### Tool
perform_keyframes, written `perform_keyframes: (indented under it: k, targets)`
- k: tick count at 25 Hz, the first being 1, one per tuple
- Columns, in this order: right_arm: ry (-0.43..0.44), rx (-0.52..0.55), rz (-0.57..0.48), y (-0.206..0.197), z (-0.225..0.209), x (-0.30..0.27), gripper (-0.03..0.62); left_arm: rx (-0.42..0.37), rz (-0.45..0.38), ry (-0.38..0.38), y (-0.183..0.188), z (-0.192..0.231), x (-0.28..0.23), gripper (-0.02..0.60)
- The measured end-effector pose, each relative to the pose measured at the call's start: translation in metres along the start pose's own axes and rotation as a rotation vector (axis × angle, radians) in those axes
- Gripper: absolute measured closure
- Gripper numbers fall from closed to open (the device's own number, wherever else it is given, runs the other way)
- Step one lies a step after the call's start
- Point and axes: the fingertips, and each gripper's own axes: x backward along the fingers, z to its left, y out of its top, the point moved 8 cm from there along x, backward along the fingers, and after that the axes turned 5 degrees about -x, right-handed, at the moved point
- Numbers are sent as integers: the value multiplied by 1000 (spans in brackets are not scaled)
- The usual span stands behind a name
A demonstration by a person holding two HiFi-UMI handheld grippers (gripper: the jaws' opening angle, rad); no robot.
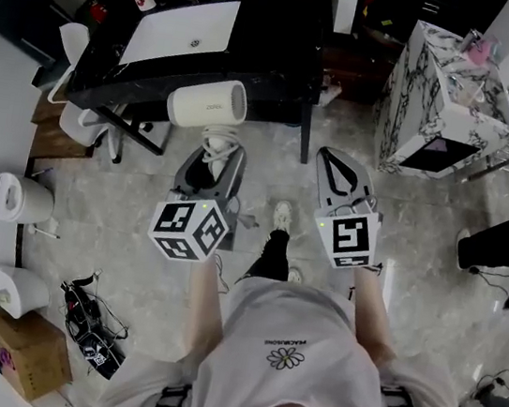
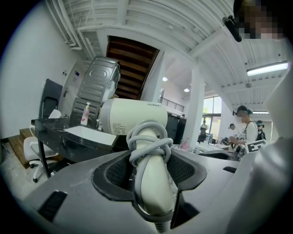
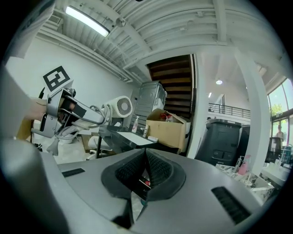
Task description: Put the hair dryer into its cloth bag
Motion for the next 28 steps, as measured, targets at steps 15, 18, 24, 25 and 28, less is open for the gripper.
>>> perform_keyframes:
  k: [15, 18, 24, 25, 28]
  targets:
    - [-18, 87, 41, 33, -82, -184, 582, -5, 16, -50, 44, 93, -155, 341]
    - [-29, 85, 50, 36, -90, -208, 582, -4, 11, -61, 53, 107, -175, 341]
    - [-65, -13, 87, 30, -107, -231, 583, 10, 11, -66, 59, 116, -200, 341]
    - [-54, -42, 89, 27, -110, -233, 583, 8, 18, -62, 58, 115, -203, 341]
    - [-16, -107, 87, 19, -118, -235, 583, 8, 30, -42, 55, 110, -207, 341]
